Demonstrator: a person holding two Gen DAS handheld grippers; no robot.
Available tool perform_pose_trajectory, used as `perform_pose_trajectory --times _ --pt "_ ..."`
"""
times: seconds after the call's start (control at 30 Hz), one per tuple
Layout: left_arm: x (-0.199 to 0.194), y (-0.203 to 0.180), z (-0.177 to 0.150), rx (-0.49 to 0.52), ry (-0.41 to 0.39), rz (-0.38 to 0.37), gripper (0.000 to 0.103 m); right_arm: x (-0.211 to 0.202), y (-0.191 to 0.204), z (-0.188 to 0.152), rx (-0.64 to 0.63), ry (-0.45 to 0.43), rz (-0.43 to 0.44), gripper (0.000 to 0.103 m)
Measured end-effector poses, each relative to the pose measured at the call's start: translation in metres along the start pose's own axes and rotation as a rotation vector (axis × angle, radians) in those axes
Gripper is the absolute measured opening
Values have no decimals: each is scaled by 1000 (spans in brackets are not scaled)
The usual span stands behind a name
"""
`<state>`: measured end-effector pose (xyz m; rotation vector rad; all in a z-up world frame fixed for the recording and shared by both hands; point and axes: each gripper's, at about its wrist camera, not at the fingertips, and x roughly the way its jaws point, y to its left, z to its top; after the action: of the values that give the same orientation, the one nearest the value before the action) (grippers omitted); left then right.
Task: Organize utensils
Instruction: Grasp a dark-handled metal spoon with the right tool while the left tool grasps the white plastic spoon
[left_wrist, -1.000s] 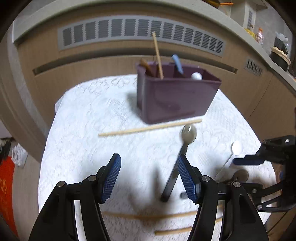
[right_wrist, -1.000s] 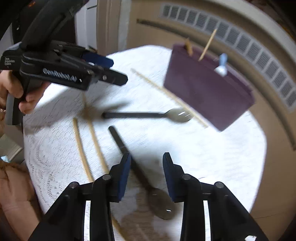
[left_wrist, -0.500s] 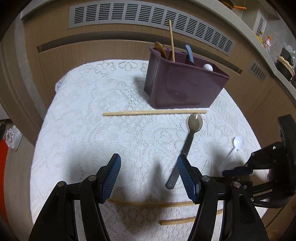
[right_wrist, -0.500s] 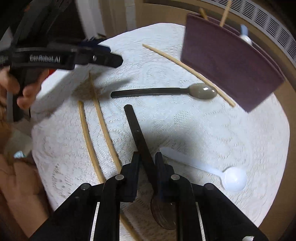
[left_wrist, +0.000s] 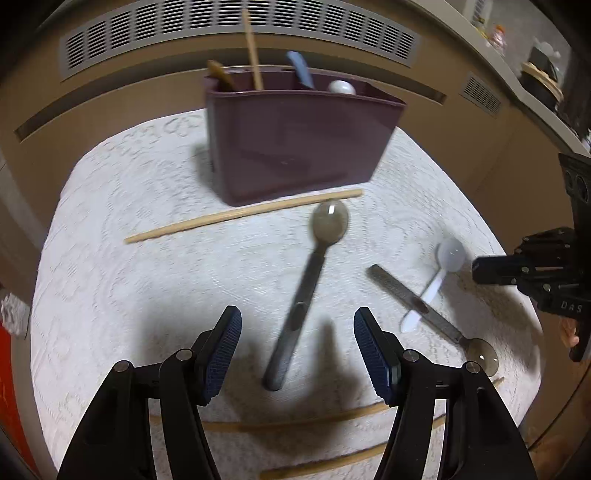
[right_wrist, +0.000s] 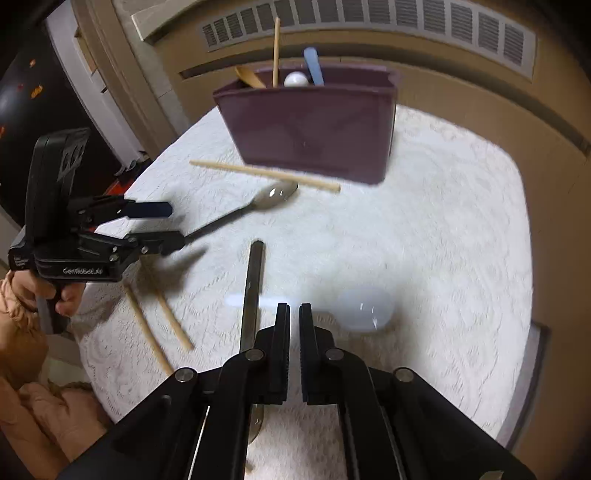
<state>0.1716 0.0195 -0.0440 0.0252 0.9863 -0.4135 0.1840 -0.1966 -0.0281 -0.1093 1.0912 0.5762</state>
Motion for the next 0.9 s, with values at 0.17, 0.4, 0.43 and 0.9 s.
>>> perform_pose_trajectory --times 0.17,0.4,0.43,0.9 --pt "2 -6 0 16 5 18 64 15 28 -15 -63 44 34 11" --pt "-7 -13 -17 122 40 -1 64 46 49 -12 -133 52 -61 34" --pt "-9 -12 -18 126 44 -13 64 48 50 -11 -131 50 -59 35" --pt "11 -80 11 304 51 -189 64 -20 -23 -23 125 -94 -133 11"
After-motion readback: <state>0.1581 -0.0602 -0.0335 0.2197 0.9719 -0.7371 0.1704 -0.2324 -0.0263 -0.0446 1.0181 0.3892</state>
